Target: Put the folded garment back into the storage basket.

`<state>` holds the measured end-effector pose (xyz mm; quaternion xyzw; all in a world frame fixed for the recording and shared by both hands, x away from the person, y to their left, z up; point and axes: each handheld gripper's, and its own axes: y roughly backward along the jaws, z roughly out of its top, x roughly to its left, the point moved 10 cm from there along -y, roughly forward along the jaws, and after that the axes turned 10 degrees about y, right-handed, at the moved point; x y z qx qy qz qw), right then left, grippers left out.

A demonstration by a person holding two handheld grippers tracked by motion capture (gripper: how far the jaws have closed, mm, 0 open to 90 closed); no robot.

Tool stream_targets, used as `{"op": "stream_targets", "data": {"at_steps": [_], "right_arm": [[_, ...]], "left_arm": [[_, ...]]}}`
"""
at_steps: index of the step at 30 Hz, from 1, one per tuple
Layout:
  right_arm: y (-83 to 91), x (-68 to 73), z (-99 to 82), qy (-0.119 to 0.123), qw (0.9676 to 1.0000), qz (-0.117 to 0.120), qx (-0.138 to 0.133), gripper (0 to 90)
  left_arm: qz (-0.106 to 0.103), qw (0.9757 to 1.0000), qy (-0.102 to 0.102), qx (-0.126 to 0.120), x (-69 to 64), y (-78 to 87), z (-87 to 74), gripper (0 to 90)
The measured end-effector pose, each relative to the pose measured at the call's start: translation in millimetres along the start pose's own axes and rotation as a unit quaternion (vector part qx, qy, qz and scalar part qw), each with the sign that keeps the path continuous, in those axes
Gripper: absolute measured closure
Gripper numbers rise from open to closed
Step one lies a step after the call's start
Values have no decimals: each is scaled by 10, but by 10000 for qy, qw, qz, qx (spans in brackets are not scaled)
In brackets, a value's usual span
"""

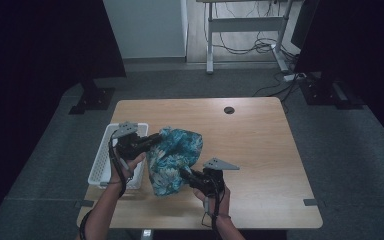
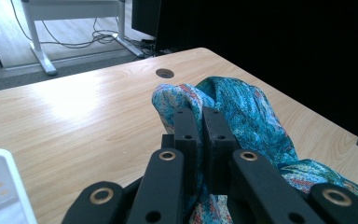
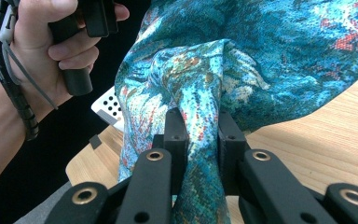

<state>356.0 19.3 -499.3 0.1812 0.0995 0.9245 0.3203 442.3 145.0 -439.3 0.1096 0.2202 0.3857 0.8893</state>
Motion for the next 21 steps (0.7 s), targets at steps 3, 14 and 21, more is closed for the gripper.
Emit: {"op": "stream_targets", "data": {"at_steps": [3,14,21], "right_arm": [[-19,10,6,14,10000,14,2,778],[-84,69,25,38,10000,60,29,778],[-127,94,37,43,9999,91,57,778]], "left_arm": [[24,10000,-18,1,12,20,4,856],[82,10000,17,-16,72,69,3,856],[112,9999,31,-22,109,96,4,856]]}}
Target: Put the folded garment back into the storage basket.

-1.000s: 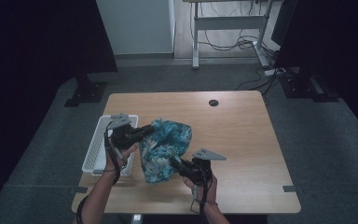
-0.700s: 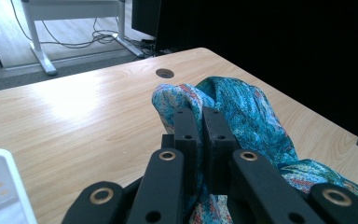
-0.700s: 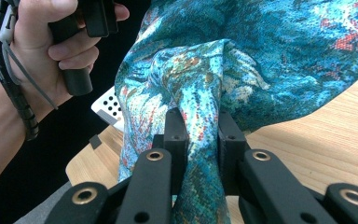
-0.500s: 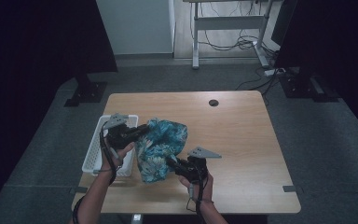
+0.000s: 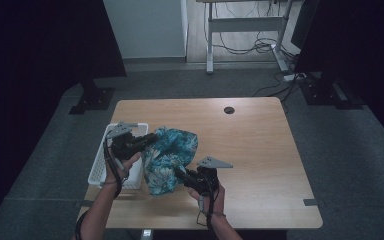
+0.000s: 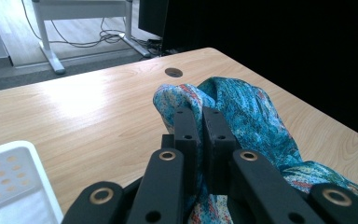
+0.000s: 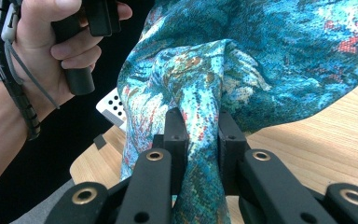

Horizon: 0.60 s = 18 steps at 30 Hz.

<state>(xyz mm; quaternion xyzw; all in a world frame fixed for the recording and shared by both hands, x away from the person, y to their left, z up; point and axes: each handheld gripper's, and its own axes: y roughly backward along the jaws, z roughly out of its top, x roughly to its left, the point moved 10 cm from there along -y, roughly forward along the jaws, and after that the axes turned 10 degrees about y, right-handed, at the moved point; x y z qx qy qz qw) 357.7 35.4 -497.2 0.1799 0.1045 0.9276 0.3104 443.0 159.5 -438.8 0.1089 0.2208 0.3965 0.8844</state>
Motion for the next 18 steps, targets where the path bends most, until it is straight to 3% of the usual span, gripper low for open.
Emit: {"op": "stream_targets", "data": {"at_steps": [18], "right_arm": [[-103,132,104,67,9999,141,8,778]], "left_arm": [[99,9999,13,-72,69,128,76,856]]}}
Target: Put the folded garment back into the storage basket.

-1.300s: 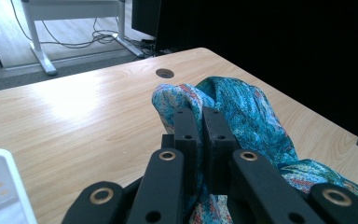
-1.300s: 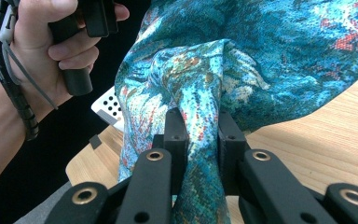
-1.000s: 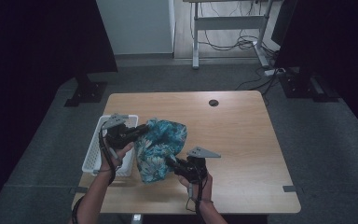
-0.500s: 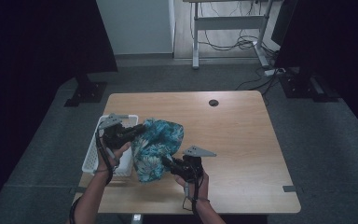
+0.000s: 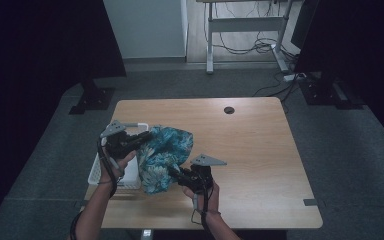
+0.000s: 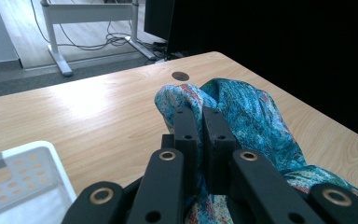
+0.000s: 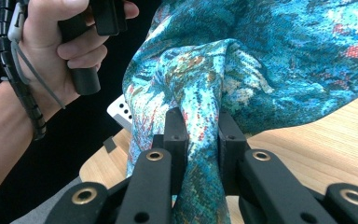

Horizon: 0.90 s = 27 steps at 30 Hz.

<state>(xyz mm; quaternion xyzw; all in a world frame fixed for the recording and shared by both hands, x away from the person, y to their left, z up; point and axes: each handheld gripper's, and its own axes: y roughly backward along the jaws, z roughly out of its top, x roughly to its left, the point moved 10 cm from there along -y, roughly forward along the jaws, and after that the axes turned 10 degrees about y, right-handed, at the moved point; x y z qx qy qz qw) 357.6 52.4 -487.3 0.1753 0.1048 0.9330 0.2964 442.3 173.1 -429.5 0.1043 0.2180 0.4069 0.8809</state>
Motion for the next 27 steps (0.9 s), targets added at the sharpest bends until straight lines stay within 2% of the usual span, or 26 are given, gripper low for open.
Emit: {"op": "stream_targets", "data": {"at_steps": [27], "right_arm": [[-166,143,89,70,9999,125,67,777]], "left_arm": [[114,9998,127,-47,190,108,2,856]]}}
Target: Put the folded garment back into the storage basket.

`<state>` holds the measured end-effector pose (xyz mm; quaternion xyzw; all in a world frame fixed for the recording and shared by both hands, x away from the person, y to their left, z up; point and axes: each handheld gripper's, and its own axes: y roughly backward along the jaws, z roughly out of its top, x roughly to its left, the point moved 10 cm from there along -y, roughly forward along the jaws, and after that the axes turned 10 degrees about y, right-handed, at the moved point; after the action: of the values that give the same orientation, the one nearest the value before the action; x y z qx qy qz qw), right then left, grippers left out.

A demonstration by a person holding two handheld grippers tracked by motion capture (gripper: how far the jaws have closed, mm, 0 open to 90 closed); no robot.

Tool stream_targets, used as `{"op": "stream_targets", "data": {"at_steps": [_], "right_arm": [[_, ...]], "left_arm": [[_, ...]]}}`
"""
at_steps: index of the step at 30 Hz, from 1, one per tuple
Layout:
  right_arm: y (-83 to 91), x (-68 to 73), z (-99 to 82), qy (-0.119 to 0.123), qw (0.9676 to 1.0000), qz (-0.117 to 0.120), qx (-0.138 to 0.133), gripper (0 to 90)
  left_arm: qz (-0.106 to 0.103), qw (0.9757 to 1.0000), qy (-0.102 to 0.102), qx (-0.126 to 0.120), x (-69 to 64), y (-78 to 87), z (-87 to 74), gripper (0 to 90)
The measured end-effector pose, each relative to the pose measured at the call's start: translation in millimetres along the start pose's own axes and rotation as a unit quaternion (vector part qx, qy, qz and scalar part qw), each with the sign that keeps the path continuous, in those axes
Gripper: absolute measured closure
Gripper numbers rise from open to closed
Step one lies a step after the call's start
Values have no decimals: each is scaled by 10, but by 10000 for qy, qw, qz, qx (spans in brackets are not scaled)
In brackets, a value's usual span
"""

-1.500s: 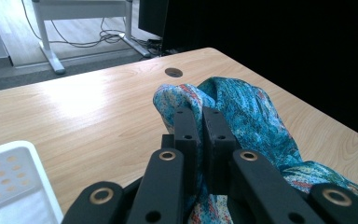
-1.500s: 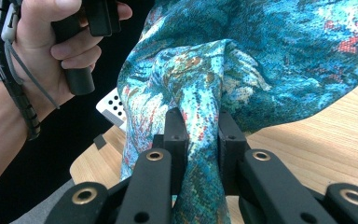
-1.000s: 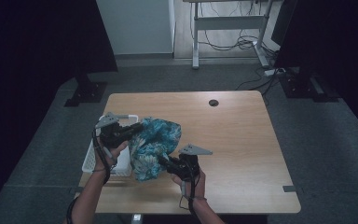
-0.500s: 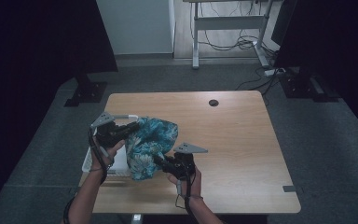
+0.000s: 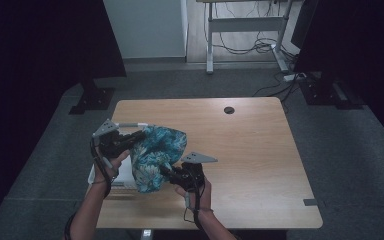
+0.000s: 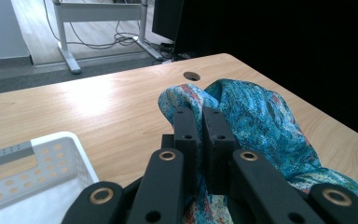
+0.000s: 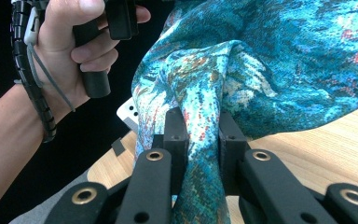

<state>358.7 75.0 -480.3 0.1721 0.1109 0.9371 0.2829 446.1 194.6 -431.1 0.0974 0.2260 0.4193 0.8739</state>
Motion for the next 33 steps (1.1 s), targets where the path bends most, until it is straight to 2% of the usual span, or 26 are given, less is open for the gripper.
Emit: {"op": "stream_targets", "data": {"at_steps": [21,33], "right_arm": [[-201,26,-35,-29,9999,18,107,777],[-295,51,-31,-41,9999,30,131,777]], "left_arm": [[153,9998,102,-49,206,104,-41,856],[198,9997,145,-77,280,122,-41,856]]}}
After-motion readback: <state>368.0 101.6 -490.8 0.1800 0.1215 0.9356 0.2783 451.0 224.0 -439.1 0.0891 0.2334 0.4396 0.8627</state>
